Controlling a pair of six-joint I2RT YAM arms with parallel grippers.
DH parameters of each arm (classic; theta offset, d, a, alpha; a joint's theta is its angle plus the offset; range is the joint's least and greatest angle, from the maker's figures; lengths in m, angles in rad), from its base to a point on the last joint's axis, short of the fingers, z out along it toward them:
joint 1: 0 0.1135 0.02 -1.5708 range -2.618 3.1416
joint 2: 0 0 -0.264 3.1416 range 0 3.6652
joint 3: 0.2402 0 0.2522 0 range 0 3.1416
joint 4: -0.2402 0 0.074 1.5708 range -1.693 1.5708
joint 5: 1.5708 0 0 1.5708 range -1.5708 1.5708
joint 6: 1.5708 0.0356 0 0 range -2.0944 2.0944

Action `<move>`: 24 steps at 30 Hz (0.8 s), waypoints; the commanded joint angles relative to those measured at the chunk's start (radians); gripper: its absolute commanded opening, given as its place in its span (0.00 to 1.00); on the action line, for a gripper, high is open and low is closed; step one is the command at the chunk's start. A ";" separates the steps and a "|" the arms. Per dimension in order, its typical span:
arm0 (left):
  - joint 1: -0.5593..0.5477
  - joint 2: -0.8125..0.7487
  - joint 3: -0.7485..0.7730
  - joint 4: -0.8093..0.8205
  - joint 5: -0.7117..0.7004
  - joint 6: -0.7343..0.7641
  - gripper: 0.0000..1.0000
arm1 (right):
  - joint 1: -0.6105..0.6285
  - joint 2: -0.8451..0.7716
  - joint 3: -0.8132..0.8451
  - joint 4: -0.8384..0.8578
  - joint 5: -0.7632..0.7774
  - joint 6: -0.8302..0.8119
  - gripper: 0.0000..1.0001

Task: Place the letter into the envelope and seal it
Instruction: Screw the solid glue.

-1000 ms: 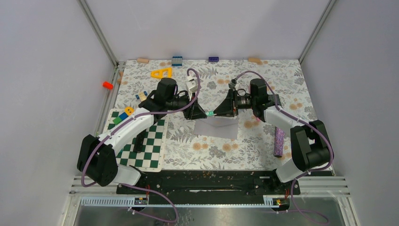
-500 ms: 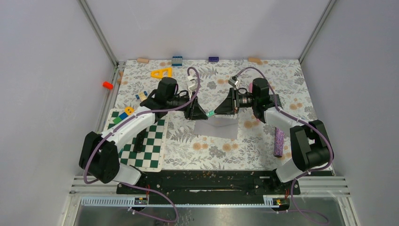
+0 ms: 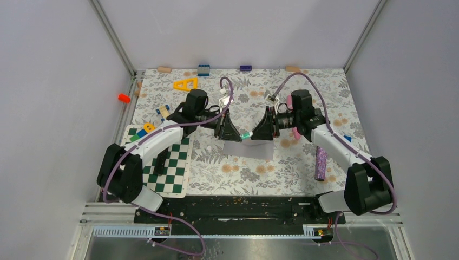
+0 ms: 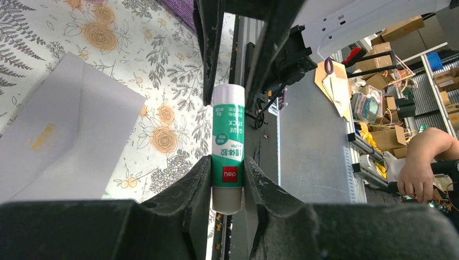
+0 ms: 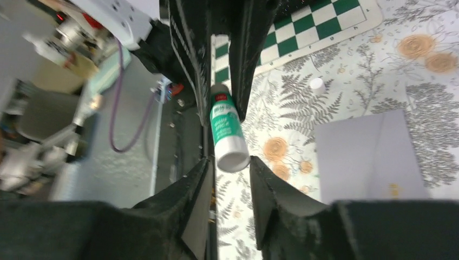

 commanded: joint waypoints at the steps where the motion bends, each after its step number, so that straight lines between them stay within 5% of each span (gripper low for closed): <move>1: 0.008 0.014 0.044 0.072 0.070 -0.036 0.11 | 0.019 -0.079 -0.003 -0.258 0.053 -0.486 0.44; 5: 0.007 0.028 0.048 0.072 0.095 -0.048 0.10 | 0.056 -0.189 -0.062 -0.248 0.150 -0.662 0.56; 9: 0.008 0.006 0.049 0.068 0.045 -0.030 0.10 | 0.058 -0.244 -0.064 -0.256 0.202 -0.598 0.59; 16: -0.004 -0.085 0.115 -0.174 -0.105 0.245 0.09 | 0.012 -0.241 -0.002 -0.434 0.076 -0.342 0.63; 24: -0.083 -0.195 0.124 -0.314 -0.299 0.486 0.08 | -0.061 0.041 0.160 -0.414 -0.141 0.212 0.57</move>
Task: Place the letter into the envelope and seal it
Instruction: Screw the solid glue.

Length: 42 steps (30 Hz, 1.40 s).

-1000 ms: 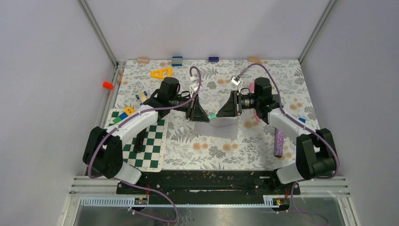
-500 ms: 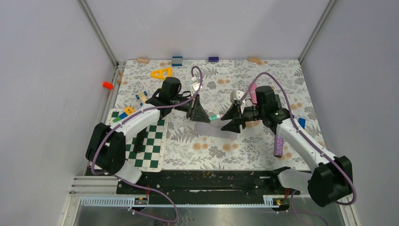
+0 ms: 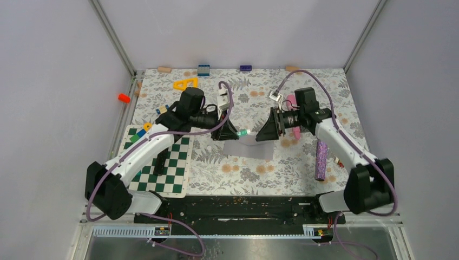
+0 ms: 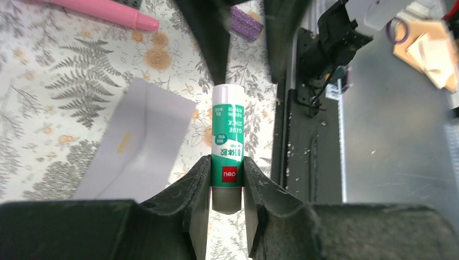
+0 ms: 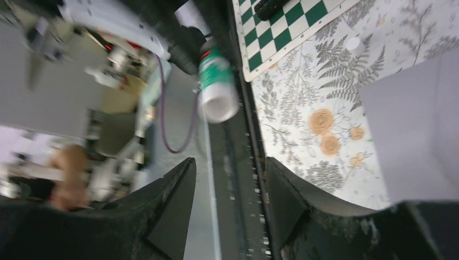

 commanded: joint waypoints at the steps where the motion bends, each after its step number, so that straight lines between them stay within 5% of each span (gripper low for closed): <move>1: -0.058 -0.072 0.040 -0.080 -0.144 0.199 0.08 | -0.032 0.141 0.095 -0.001 -0.146 0.338 0.56; 3: -0.089 -0.079 0.041 -0.105 -0.197 0.239 0.07 | -0.036 0.139 0.080 0.052 -0.104 0.388 0.56; 9: -0.131 -0.078 0.041 -0.119 -0.291 0.280 0.07 | -0.037 0.127 -0.114 0.736 -0.113 0.957 0.56; 11: -0.146 -0.073 0.044 -0.122 -0.334 0.289 0.05 | -0.037 0.138 -0.142 0.840 -0.115 1.056 0.56; 15: -0.151 -0.065 0.048 -0.122 -0.348 0.285 0.04 | -0.035 0.151 -0.144 0.720 -0.077 0.977 0.55; 19: -0.152 -0.057 0.050 -0.120 -0.348 0.281 0.03 | -0.029 0.180 -0.165 0.821 -0.076 1.058 0.53; 29: -0.151 -0.045 0.043 -0.104 -0.344 0.268 0.02 | 0.039 0.213 -0.159 0.775 -0.069 1.012 0.48; 42: -0.151 -0.032 0.038 -0.098 -0.305 0.256 0.02 | 0.052 0.229 -0.162 0.872 -0.086 1.042 0.25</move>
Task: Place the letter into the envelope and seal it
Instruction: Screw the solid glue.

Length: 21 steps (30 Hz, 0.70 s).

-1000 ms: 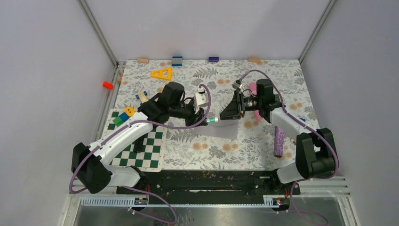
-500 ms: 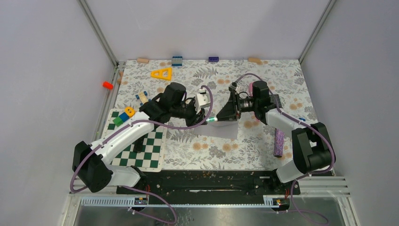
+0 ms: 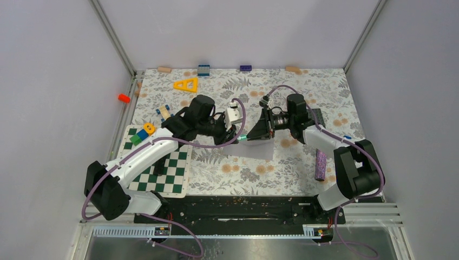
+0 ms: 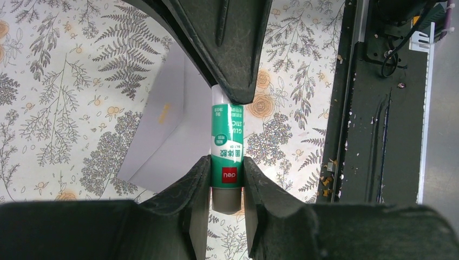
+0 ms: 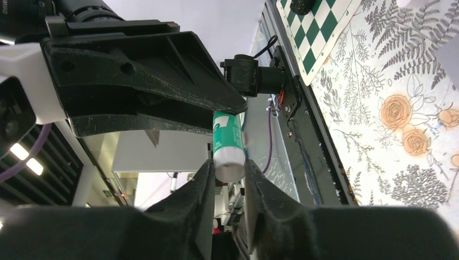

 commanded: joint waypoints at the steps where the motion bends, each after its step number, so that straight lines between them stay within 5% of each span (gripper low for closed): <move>1: -0.003 0.007 0.030 0.041 0.042 -0.007 0.02 | 0.009 0.010 0.012 0.126 -0.025 0.026 0.20; 8: 0.044 0.045 0.041 0.041 0.202 -0.060 0.02 | 0.009 -0.041 -0.025 0.269 -0.076 -0.021 0.18; 12: 0.105 0.074 0.059 0.041 0.354 -0.123 0.02 | 0.009 -0.109 -0.046 0.241 -0.099 -0.177 0.20; 15: 0.127 0.096 0.064 0.041 0.449 -0.163 0.03 | 0.009 -0.182 -0.041 -0.017 -0.064 -0.460 0.24; 18: 0.133 0.128 0.066 0.041 0.535 -0.199 0.03 | 0.028 -0.264 0.043 -0.522 0.069 -0.995 0.29; 21: 0.134 0.166 0.069 0.042 0.601 -0.229 0.04 | 0.038 -0.306 0.042 -0.622 0.158 -1.185 0.30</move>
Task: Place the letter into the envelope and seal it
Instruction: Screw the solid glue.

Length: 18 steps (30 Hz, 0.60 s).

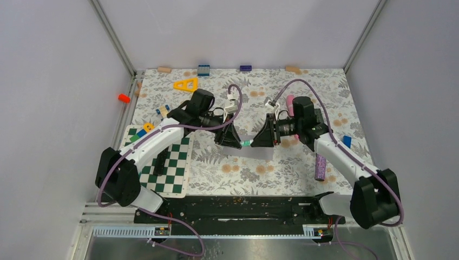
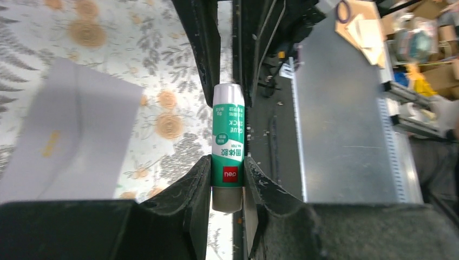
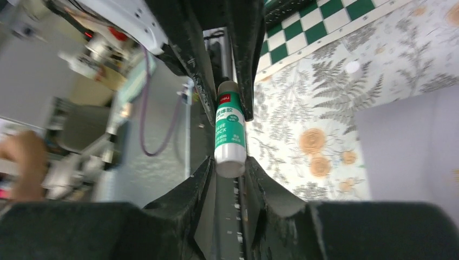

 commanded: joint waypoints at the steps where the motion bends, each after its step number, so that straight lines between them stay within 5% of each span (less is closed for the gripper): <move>1: 0.017 0.053 0.039 0.025 0.175 -0.065 0.04 | 0.019 -0.089 0.036 -0.328 0.115 -0.520 0.30; 7: 0.029 0.120 0.033 0.088 0.294 -0.162 0.05 | 0.027 -0.208 -0.054 -0.275 0.207 -0.686 0.35; 11: 0.029 0.125 0.032 0.096 0.296 -0.169 0.05 | 0.027 -0.227 -0.050 -0.284 0.211 -0.705 0.48; 14: 0.032 0.098 0.031 0.093 0.239 -0.156 0.05 | 0.027 -0.234 0.002 -0.360 0.188 -0.651 0.66; 17: 0.036 0.055 0.033 0.065 0.168 -0.106 0.05 | 0.013 -0.229 0.045 -0.412 0.211 -0.528 0.98; 18: 0.038 0.043 0.035 0.058 0.149 -0.093 0.05 | 0.005 -0.223 0.059 -0.408 0.259 -0.449 0.99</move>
